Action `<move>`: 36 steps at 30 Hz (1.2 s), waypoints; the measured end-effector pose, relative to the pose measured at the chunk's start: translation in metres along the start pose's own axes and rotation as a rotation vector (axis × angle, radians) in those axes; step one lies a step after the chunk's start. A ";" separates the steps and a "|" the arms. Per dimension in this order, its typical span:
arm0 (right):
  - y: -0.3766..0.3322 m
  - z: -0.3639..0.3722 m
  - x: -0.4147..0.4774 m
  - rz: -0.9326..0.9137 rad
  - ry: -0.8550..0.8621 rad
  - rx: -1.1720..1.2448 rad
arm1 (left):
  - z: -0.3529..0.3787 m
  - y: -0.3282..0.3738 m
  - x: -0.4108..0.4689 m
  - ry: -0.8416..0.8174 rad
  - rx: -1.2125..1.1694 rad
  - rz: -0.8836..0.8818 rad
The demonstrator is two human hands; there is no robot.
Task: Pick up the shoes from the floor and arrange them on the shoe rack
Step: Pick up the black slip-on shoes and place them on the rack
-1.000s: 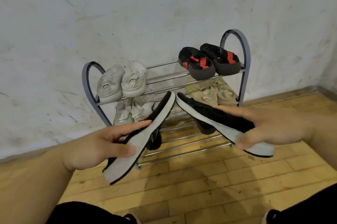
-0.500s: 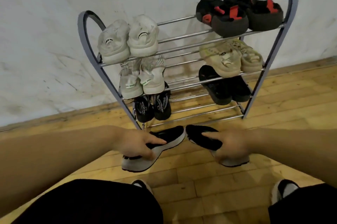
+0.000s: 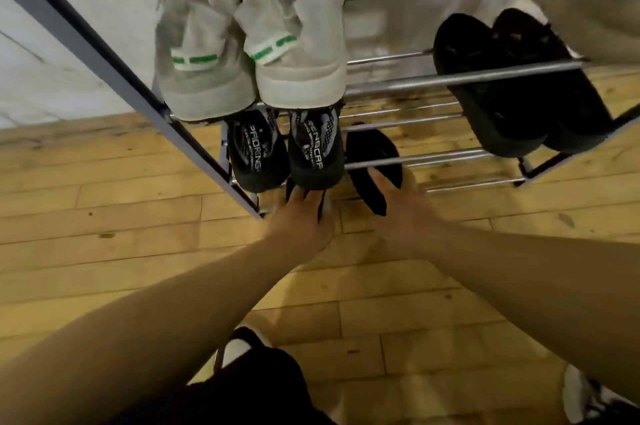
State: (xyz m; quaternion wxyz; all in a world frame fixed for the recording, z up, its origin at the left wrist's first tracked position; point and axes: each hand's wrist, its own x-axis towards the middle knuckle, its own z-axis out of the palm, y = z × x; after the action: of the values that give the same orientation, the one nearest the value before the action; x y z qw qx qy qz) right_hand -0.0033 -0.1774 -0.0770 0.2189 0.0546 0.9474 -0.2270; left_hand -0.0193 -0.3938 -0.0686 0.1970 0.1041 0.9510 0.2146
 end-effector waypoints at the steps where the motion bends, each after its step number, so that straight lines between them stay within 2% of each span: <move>1: -0.001 0.001 0.015 0.009 0.003 -0.011 | 0.004 0.000 0.012 0.054 -0.053 -0.040; 3: -0.003 0.002 0.042 -0.015 0.042 -0.042 | 0.009 -0.003 0.034 0.132 -0.111 -0.158; 5: -0.007 0.004 0.061 -0.074 0.127 -0.087 | 0.006 -0.008 0.048 0.128 -0.184 -0.256; 7: -0.008 0.008 0.071 -0.022 0.101 -0.028 | 0.004 -0.024 0.055 0.013 -0.171 -0.267; 9: -0.003 0.014 0.072 -0.023 0.013 -0.048 | 0.006 -0.046 0.059 -0.115 -0.026 -0.158; 11: 0.005 0.016 0.068 -0.071 -0.065 -0.095 | 0.003 -0.051 0.053 -0.229 0.135 -0.140; 17: 0.008 0.017 0.054 -0.076 0.007 -0.040 | 0.010 -0.049 0.039 -0.040 0.064 0.015; 20: 0.007 0.022 0.051 -0.083 0.003 0.009 | 0.020 -0.053 0.032 -0.050 0.072 -0.034; 26: -0.002 0.043 0.041 -0.080 0.020 0.015 | 0.034 -0.063 0.023 0.032 0.133 -0.025; 36: -0.056 0.069 0.044 -0.146 0.064 0.069 | 0.037 -0.071 -0.001 0.152 0.229 -0.152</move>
State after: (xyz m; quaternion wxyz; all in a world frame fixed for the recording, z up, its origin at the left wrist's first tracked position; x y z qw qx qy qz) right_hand -0.0275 -0.2582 -0.1293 0.1693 0.0002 0.9470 -0.2728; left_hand -0.0115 -0.4438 -0.1310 0.1271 0.0371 0.9865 0.0964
